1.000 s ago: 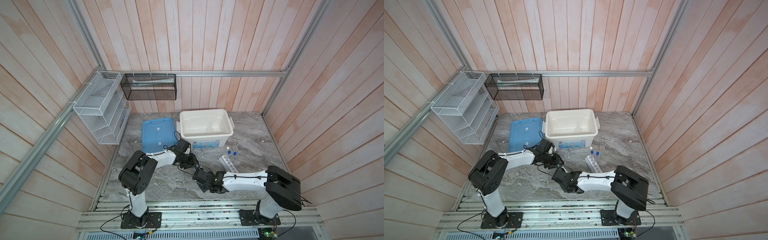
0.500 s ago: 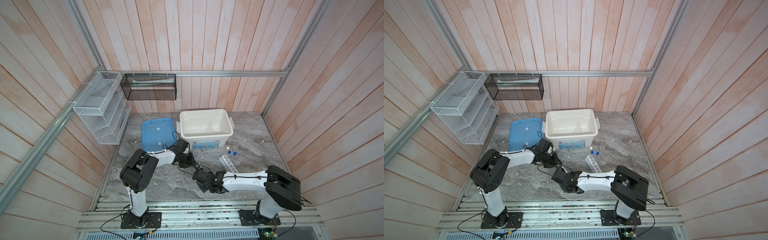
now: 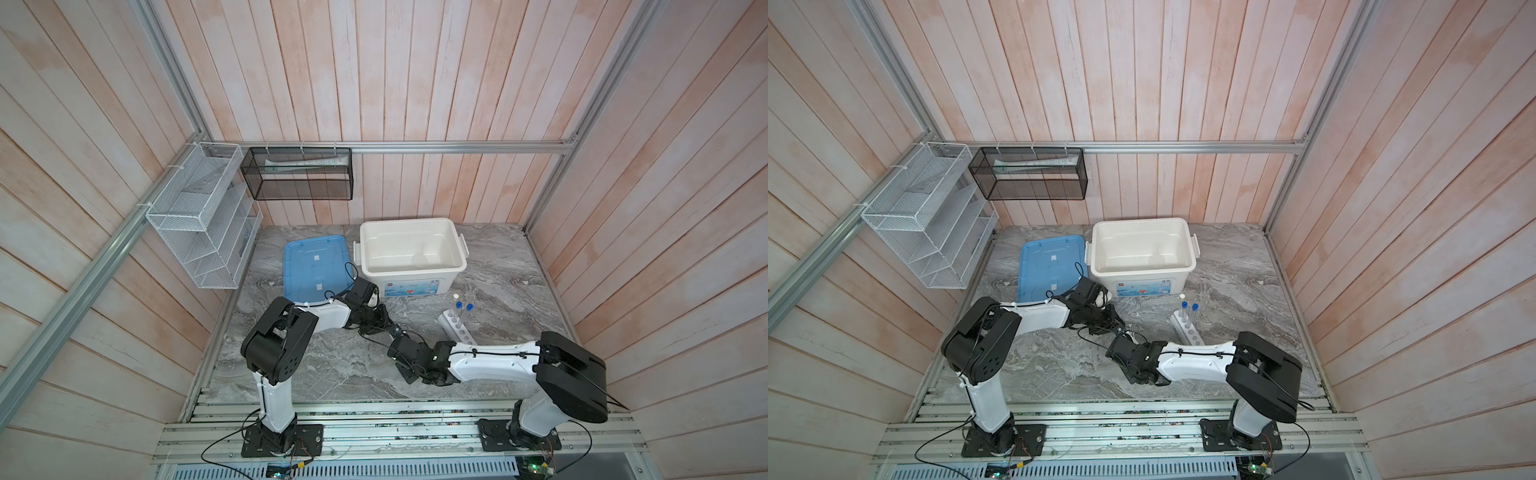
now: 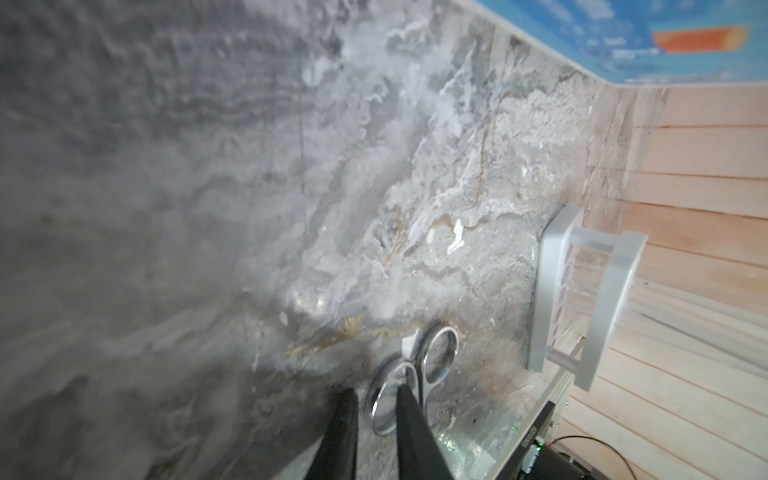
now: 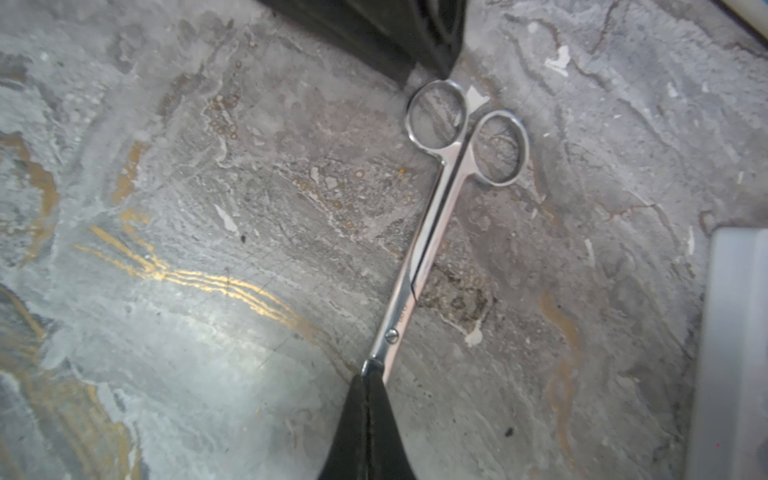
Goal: Organize the chemistry lab equipment
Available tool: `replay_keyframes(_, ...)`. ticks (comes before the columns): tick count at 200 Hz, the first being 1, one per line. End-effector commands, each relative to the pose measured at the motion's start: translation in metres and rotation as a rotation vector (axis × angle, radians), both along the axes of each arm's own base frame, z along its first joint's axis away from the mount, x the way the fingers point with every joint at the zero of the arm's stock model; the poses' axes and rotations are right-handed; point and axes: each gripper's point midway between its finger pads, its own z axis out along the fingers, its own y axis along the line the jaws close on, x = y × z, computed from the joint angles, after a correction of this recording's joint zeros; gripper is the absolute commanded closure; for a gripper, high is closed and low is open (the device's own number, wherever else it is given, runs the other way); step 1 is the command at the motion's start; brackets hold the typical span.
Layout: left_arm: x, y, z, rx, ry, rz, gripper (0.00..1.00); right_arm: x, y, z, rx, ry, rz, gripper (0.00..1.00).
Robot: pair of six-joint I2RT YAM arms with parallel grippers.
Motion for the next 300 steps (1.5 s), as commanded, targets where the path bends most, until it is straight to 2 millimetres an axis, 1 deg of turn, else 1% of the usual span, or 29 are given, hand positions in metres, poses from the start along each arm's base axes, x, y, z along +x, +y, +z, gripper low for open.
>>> replay_keyframes(1, -0.006, 0.017, -0.011, 0.064, 0.003, 0.002, 0.70, 0.000, -0.002, 0.017, 0.081, 0.038, -0.018, 0.82)
replay_keyframes(17, -0.003, 0.016, -0.003, 0.050, -0.019, 0.000, 0.65, -0.003, -0.002, 0.019, 0.102, 0.064, -0.010, 0.76)
replay_keyframes(27, -0.001, 0.016, 0.001, 0.043, -0.029, -0.002, 0.64, -0.007, -0.001, 0.016, 0.103, 0.084, -0.002, 0.74)
replay_keyframes(65, -0.002, 0.019, 0.003, 0.024, -0.035, 0.000, 0.63, -0.017, 0.001, 0.000, 0.110, 0.157, -0.010, 0.74)
replay_keyframes(85, -0.001, 0.022, 0.004, 0.016, -0.038, 0.006, 0.62, -0.017, -0.001, -0.002, 0.108, 0.155, -0.023, 0.74)
replay_keyframes(131, 0.000, 0.023, 0.006, 0.012, -0.039, 0.007, 0.62, -0.017, -0.007, -0.019, 0.067, 0.170, -0.033, 0.74)
replay_keyframes(180, 0.000, 0.023, 0.006, 0.011, -0.031, 0.011, 0.62, -0.012, -0.013, -0.025, 0.074, 0.158, -0.050, 0.75)
replay_keyframes(226, -0.001, 0.023, 0.004, 0.012, -0.018, 0.017, 0.62, -0.014, -0.018, -0.041, 0.024, 0.166, -0.049, 0.84)
replay_keyframes(243, -0.002, 0.025, 0.002, 0.017, -0.012, 0.020, 0.62, -0.016, -0.019, -0.043, 0.023, 0.166, -0.051, 0.88)
replay_keyframes(272, -0.003, 0.025, 0.000, 0.020, -0.005, 0.022, 0.62, -0.016, -0.021, -0.040, 0.034, 0.159, -0.058, 0.94)
replay_keyframes(300, -0.005, 0.025, -0.003, 0.017, -0.002, 0.019, 0.61, -0.014, -0.020, -0.032, 0.059, 0.142, -0.063, 0.97)
